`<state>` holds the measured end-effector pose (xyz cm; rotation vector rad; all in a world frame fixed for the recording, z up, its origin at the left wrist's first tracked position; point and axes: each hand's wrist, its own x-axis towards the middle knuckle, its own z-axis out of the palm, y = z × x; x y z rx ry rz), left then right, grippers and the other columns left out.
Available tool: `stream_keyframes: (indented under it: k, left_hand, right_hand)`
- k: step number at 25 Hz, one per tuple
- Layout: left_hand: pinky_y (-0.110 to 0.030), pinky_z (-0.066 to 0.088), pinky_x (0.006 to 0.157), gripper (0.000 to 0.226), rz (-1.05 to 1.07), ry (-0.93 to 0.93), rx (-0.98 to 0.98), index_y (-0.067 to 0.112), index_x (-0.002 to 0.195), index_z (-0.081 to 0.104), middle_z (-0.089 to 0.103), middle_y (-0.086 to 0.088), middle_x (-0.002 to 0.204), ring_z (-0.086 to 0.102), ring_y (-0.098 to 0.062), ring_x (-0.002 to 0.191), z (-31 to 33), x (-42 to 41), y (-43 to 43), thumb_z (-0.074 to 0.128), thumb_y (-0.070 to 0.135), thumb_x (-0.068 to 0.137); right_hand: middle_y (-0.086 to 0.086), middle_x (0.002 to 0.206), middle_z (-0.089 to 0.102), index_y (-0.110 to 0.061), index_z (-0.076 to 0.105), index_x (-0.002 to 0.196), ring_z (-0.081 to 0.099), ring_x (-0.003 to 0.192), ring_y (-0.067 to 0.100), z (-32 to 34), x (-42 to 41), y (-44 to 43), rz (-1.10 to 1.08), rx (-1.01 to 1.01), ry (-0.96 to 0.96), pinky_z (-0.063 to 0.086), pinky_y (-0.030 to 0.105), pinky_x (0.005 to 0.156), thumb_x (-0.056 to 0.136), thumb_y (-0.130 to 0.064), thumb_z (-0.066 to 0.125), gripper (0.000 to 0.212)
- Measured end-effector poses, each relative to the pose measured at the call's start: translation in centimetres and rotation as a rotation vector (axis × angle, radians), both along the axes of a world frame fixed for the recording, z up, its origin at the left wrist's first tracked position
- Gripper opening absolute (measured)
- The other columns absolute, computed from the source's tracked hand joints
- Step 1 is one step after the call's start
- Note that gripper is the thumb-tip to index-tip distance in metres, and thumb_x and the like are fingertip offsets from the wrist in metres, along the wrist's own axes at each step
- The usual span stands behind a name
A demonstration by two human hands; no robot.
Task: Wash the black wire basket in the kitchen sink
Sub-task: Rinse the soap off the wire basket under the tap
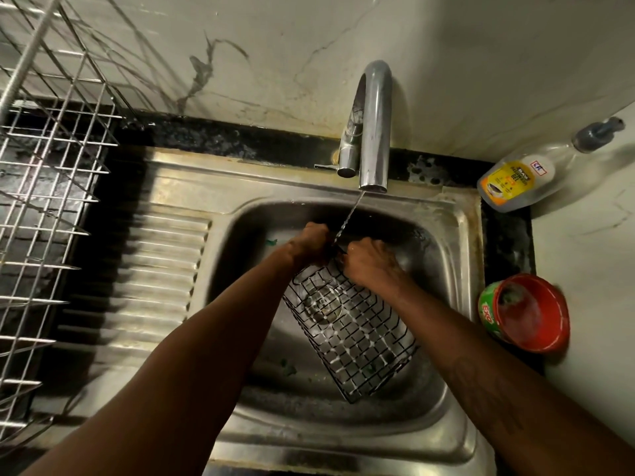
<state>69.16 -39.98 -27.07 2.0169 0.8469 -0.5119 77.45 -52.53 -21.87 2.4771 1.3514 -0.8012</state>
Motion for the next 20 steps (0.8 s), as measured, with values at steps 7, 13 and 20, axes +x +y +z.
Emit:
stream_keyframes:
  k: [7, 13, 20]
  left_hand:
    - [-0.028, 0.053, 0.073, 0.023, -0.147, 0.042, 0.144, 0.007, 0.097, 0.079, 0.077, -0.010, 0.094, 0.072, -0.021, 0.086, -0.7, -1.7, 0.2, 0.073, 0.028, 0.089]
    - [-0.023, 0.056, 0.072, 0.020, -0.116, 0.044, 0.067, 0.009, 0.109, 0.078, 0.077, -0.007, 0.096, 0.073, -0.018, 0.081, -1.1, -2.3, -0.1, 0.074, 0.016, 0.090]
    - [-0.036, 0.057, 0.081, 0.027, 0.026, -0.019, 0.106, 0.003, 0.101, 0.077, 0.076, -0.016, 0.098, 0.072, -0.027, 0.089, -0.1, 0.2, -0.6, 0.079, 0.024, 0.085]
  right_hand:
    - [0.009, 0.099, 0.064, -0.011, 0.068, 0.101, 0.056, 0.076, 0.021, -1.8, 0.2, -0.7, -0.180, -0.007, 0.129, 0.049, 0.031, 0.066, 0.090, -0.016, 0.062, 0.013]
    - [0.008, 0.088, 0.057, -0.017, 0.051, 0.081, 0.054, 0.070, 0.018, -1.8, 0.4, -0.9, -0.215, 0.062, 0.167, 0.046, 0.029, 0.060, 0.089, -0.014, 0.062, 0.014]
    - [0.009, 0.099, 0.053, -0.013, 0.062, 0.105, 0.052, 0.078, 0.023, -1.5, 0.7, -0.2, -0.252, 0.137, 0.174, 0.042, 0.030, 0.063, 0.088, -0.019, 0.061, 0.017]
